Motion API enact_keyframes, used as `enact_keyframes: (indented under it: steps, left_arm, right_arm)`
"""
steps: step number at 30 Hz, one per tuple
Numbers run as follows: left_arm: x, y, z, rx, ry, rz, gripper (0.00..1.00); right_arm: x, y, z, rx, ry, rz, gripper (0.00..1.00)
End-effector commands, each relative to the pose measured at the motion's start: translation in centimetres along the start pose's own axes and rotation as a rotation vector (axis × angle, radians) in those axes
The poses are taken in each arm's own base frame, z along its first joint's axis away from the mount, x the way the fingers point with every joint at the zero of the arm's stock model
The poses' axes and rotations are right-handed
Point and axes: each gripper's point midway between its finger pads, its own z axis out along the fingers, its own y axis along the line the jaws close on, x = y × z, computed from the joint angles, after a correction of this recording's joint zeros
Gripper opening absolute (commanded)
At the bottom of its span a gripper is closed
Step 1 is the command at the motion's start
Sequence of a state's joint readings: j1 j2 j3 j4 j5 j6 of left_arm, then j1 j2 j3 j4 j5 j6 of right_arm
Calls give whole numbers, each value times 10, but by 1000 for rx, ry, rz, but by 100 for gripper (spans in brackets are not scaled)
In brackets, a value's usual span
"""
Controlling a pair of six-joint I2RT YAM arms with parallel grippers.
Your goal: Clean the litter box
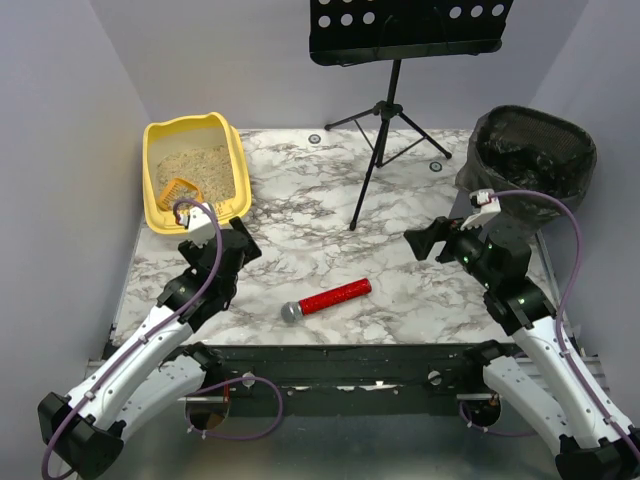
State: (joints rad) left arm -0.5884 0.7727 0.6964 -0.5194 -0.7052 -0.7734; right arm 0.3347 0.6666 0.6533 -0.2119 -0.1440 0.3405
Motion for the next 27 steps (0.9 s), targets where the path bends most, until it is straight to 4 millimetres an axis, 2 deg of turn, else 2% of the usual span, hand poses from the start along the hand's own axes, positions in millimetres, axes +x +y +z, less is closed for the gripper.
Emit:
enact_keyframes:
  steps: [1,3,4,6,8,9,10,11,13,15,16,17,18,19,20,21,24,25,27]
  left_arm:
    - [4,-2,-1,34,5,-2,99]
    - [7,-3,0,47,6,-7,99]
    - [8,-4,0,58,9,-5,99]
    - [10,-7,1,73,11,-4,99]
    - [11,-8,2,75,16,-1,99]
    - [11,-8,2,75,16,1,99]
    - [12,-8,2,75,18,2,99]
    - [12,-8,2,77,18,3,99]
    - [13,-8,2,80,20,-2,99]
    - [13,-7,0,84,22,-6,99]
    - [13,-7,0,86,22,-7,99]
    - [13,-7,-1,89,23,-9,99]
    - [13,-7,-2,94,24,-10,99]
    - [12,-6,-3,95,21,-4,99]
    - [12,-5,-3,92,17,-5,99]
    - [12,-4,-3,90,10,-4,99]
    - [10,-8,-2,111,0,7,99]
    - [9,-10,-2,116,-1,10,99]
    - [9,-11,0,115,-3,15,99]
  right_arm:
    - [-6,0,0,13,-32,21,100]
    - [3,15,2,-94,-11,-18,100]
    - [-6,29,2,-172,-63,-42,100]
    - [0,62,-3,-338,-44,-109,100]
    - [10,69,4,-338,0,-228,100]
    - [21,86,3,-374,38,-276,100]
    - [25,93,6,-381,64,-327,100]
    - [41,97,16,-403,117,-400,100]
    - [61,123,19,-535,167,-505,100]
    - [86,142,30,-631,239,-603,100]
    - [96,145,34,-660,269,-647,100]
    - [98,152,42,-687,270,-712,100]
    - [123,151,54,-689,354,-746,100]
    - [139,149,57,-699,422,-766,100]
    - [145,153,63,-717,450,-790,100]
    - [157,156,77,-705,494,-799,100]
    - [169,164,88,-734,551,-833,100]
    - [187,162,85,-744,614,-852,100]
    - [197,159,86,-743,644,-903,100]
